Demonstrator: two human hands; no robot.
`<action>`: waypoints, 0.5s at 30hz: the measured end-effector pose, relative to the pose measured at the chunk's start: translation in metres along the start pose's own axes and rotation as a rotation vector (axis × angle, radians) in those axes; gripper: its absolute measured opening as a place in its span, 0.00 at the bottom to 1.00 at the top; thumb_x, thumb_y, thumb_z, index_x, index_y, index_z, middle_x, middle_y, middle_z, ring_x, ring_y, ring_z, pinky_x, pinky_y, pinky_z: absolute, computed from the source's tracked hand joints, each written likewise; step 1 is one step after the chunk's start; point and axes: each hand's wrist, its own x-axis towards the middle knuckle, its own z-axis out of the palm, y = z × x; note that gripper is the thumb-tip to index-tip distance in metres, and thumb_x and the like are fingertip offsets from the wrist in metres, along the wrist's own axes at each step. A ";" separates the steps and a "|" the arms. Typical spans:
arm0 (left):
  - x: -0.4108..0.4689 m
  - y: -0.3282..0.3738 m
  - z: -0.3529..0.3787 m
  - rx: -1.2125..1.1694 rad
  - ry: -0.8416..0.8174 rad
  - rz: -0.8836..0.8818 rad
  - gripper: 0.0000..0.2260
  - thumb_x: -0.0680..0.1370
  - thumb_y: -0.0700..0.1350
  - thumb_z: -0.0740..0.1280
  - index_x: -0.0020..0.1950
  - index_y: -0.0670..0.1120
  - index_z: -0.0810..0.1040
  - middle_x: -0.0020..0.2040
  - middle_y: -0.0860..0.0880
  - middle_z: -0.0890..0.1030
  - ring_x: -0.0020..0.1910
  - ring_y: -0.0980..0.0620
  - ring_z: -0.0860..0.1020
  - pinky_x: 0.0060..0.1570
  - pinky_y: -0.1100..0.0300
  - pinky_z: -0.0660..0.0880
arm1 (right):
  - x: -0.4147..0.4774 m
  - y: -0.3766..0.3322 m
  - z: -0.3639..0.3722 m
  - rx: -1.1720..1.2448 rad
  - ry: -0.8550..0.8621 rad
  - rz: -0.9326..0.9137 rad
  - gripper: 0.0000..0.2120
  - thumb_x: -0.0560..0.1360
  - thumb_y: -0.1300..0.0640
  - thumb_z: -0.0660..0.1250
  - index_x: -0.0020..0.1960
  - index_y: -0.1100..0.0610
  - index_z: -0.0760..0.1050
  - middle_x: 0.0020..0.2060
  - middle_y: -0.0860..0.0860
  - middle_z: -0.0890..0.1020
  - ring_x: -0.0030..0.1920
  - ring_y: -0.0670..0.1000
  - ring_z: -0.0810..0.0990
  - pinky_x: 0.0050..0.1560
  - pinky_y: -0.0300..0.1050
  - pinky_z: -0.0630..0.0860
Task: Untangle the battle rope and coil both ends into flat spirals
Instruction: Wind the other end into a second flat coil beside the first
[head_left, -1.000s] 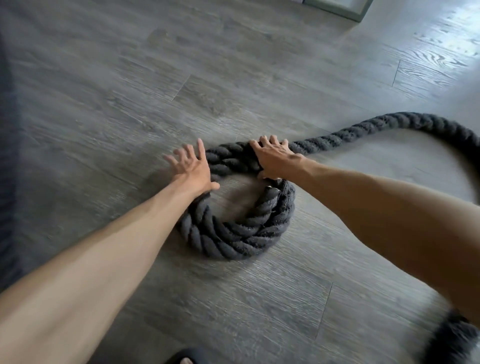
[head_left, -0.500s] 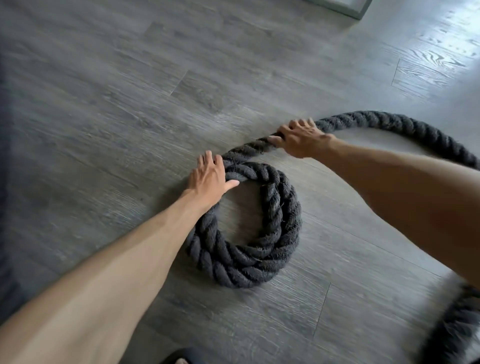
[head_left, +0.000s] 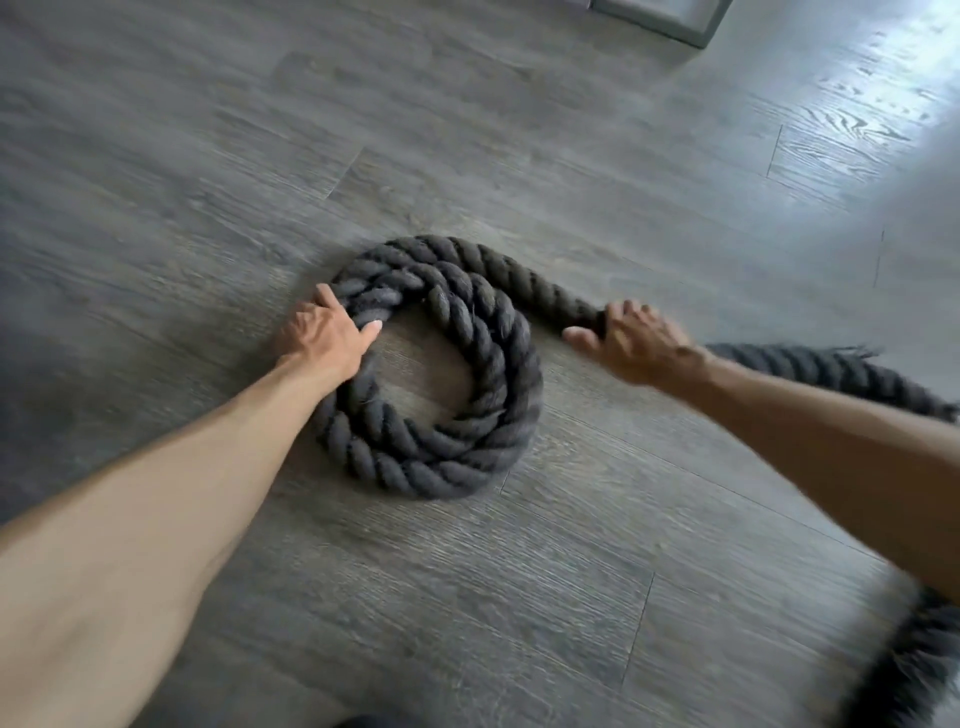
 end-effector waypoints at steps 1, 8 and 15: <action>0.001 0.001 0.000 -0.048 -0.036 -0.053 0.43 0.78 0.63 0.61 0.78 0.34 0.47 0.71 0.29 0.66 0.69 0.33 0.67 0.67 0.44 0.64 | -0.007 -0.024 0.005 0.047 0.001 -0.016 0.53 0.71 0.19 0.41 0.68 0.64 0.68 0.62 0.65 0.76 0.58 0.62 0.78 0.56 0.58 0.76; -0.008 -0.001 -0.009 -0.216 -0.167 -0.305 0.45 0.76 0.63 0.66 0.77 0.35 0.49 0.74 0.34 0.64 0.74 0.37 0.63 0.68 0.47 0.64 | -0.002 -0.107 -0.022 0.094 -0.158 0.122 0.65 0.67 0.19 0.57 0.80 0.66 0.37 0.76 0.69 0.59 0.76 0.67 0.60 0.68 0.69 0.69; -0.030 0.007 -0.017 -0.185 -0.028 -0.103 0.50 0.73 0.61 0.70 0.79 0.41 0.41 0.77 0.34 0.55 0.75 0.34 0.59 0.69 0.41 0.61 | 0.013 -0.112 -0.016 0.185 -0.187 0.121 0.67 0.65 0.33 0.77 0.81 0.64 0.37 0.74 0.66 0.60 0.74 0.67 0.61 0.67 0.70 0.67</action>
